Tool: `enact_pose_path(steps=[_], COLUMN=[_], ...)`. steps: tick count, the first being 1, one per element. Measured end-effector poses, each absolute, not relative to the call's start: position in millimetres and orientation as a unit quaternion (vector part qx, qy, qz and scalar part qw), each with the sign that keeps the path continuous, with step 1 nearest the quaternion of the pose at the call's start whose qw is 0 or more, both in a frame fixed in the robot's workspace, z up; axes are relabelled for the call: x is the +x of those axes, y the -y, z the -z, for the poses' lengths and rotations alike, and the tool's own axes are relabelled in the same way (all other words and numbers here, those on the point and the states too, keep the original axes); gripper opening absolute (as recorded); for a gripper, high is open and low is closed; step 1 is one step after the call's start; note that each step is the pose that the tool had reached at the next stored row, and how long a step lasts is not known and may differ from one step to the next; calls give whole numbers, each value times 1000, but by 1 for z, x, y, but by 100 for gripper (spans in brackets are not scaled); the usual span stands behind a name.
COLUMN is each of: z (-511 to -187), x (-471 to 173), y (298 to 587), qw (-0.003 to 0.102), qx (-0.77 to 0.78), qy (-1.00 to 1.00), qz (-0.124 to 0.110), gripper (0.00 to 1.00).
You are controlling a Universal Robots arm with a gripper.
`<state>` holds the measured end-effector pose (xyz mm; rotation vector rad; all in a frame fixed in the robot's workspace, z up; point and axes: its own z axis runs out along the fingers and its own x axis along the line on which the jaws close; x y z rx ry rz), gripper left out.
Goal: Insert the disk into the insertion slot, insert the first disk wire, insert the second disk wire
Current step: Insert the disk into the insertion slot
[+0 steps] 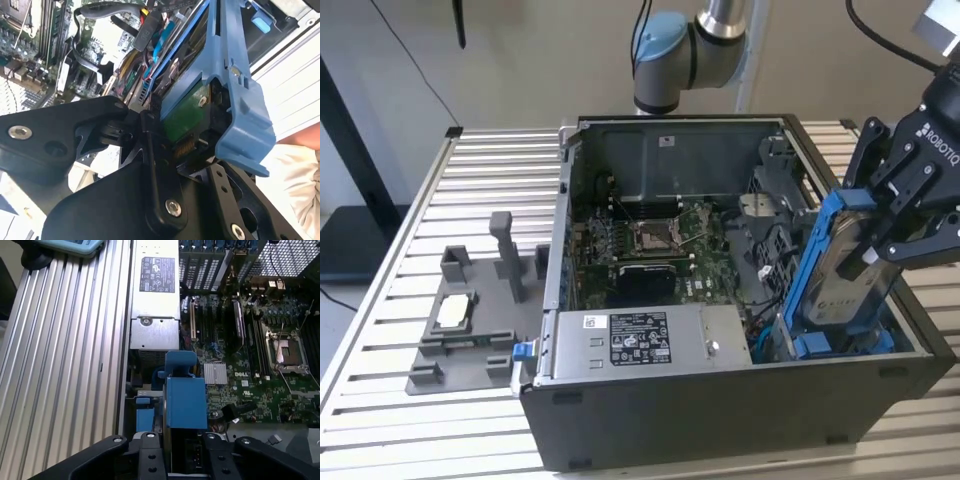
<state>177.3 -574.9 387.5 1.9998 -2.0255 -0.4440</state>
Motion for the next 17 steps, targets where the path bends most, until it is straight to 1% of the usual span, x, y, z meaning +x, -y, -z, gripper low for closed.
enact_pose_path(steps=[13,14,16,17], z=[-364,-364,-364,-366], x=[184,183,183,182], y=[575,575,575,575], qw=[131,131,131,130], qx=[688,688,688,688], qy=[697,697,697,697], qz=[154,154,154,155], gripper=[32,33,33,40])
